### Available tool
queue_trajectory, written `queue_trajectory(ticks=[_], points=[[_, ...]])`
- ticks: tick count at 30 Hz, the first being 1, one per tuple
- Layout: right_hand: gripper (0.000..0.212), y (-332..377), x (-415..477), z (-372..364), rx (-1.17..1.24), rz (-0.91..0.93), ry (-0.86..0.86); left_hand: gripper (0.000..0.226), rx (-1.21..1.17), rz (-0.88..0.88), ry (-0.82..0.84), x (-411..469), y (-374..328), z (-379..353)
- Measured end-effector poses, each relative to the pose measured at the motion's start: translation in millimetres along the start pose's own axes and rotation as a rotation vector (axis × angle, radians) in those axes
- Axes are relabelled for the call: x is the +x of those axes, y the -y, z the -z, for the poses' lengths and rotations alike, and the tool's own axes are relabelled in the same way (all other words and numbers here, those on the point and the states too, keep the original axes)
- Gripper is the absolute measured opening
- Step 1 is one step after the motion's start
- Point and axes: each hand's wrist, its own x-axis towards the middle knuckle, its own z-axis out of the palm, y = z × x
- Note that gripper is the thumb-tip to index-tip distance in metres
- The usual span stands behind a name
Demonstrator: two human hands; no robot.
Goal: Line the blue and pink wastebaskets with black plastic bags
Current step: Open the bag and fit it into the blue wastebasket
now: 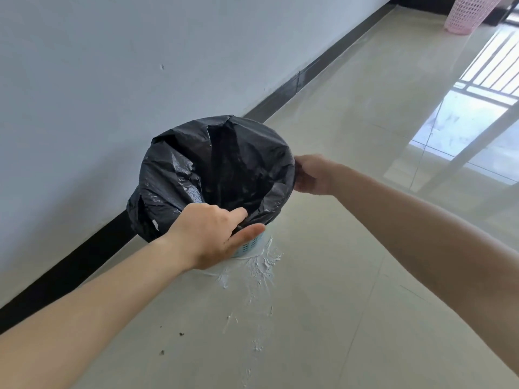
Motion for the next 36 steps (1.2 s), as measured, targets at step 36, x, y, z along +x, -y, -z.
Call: queue_trajectory(ticks=[36], points=[[0.045,35,23,-106,-1.501,1.060,-0.441,0.032,0.110,0.532,-0.399,23,118,12]])
